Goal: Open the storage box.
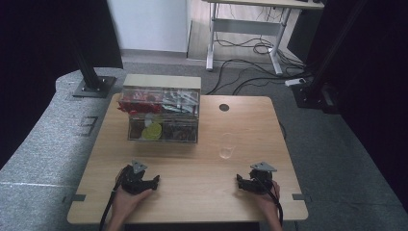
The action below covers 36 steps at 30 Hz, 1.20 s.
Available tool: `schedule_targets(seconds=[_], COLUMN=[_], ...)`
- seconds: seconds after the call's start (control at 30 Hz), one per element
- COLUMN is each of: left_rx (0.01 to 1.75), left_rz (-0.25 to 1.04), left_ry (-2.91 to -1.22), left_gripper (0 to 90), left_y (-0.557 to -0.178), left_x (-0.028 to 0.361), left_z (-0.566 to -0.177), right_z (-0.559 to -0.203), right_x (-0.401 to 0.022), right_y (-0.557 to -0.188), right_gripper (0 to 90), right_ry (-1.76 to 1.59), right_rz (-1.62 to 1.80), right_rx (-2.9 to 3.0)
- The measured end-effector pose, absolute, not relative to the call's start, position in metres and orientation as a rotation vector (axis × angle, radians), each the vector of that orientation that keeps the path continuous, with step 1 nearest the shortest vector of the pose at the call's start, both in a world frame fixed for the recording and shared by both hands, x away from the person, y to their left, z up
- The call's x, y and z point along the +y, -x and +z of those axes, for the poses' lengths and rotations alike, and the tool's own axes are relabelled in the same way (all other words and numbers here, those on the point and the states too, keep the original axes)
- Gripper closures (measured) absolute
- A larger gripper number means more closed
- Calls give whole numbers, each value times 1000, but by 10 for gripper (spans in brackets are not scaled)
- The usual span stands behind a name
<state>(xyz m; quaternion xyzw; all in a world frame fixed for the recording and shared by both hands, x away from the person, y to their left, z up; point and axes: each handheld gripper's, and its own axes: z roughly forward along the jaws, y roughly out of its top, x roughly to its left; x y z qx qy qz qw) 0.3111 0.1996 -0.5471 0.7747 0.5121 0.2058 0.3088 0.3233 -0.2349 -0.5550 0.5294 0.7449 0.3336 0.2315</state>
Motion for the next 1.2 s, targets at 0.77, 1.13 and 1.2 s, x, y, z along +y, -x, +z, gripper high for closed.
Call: schedule_targets(seconds=[0.77, 1.13, 1.2], left_rx=[1375, 1316, 1303], left_rz=[564, 614, 594], left_ry=[-1941, -1963, -1959], left_gripper=[540, 862, 886], left_y=[-297, -290, -290], left_x=[225, 223, 222], left_z=[-537, -525, -522], right_z=[-555, -554, -554], right_x=[-241, -242, -242], right_y=[-322, -322, -322], right_gripper=[191, 198, 199], right_ry=[-1495, -1503, -1504], right_rz=[923, 929, 933], right_rx=[2006, 2001, 2000])
